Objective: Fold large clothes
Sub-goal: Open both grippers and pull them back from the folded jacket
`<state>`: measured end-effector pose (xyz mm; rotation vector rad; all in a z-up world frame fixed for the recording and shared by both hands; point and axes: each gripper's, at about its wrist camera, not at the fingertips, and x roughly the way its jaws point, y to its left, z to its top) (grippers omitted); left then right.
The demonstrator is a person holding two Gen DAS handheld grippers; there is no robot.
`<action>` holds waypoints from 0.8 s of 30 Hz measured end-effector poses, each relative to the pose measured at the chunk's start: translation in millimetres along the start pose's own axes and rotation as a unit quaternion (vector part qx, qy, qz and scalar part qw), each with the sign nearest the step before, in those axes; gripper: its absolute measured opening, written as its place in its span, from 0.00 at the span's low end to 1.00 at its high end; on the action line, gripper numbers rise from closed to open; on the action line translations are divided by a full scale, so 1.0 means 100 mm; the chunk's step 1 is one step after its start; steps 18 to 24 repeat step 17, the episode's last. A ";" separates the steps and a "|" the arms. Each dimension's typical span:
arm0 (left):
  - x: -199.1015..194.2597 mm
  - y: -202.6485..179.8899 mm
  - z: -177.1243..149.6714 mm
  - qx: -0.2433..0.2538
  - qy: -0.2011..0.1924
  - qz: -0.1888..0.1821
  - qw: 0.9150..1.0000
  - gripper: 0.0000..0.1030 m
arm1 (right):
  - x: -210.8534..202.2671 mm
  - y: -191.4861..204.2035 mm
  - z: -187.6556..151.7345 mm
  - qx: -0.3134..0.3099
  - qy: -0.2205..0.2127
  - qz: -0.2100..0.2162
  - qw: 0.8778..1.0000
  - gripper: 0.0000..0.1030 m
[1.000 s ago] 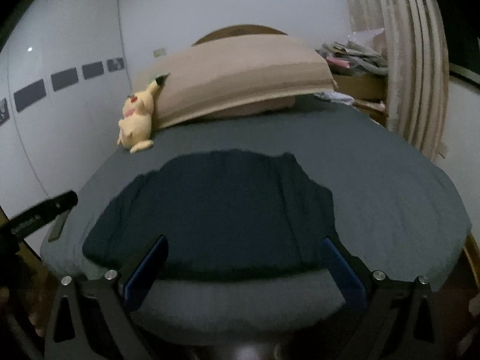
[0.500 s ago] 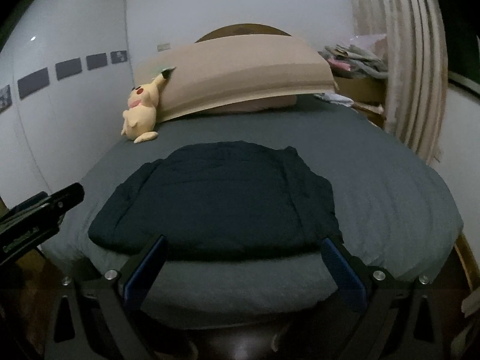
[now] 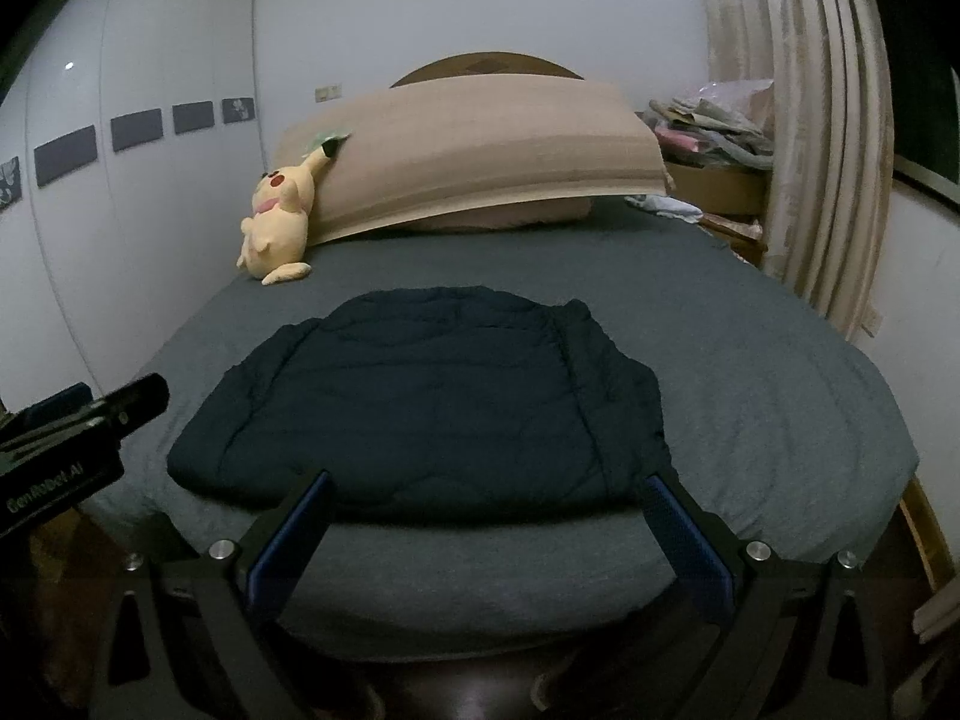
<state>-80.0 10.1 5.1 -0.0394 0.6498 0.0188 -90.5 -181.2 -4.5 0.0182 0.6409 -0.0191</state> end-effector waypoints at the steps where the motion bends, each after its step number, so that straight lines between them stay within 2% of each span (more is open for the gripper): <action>1: 0.01 0.00 0.00 0.000 0.001 -0.001 1.000 0.84 | 0.00 0.00 0.00 -0.001 0.000 0.000 1.000 1.00; 7: 0.04 0.00 -0.03 0.002 0.010 -0.006 1.000 0.86 | 0.00 0.02 -0.01 -0.001 0.000 0.000 1.000 1.00; 16: -0.01 0.01 -0.04 0.000 -0.006 -0.019 1.000 0.91 | 0.01 0.00 -0.01 -0.002 0.001 -0.001 1.000 1.00; 24: -0.01 0.01 -0.04 0.000 -0.005 -0.021 1.000 0.91 | 0.01 0.00 -0.01 -0.002 0.001 -0.001 1.000 1.00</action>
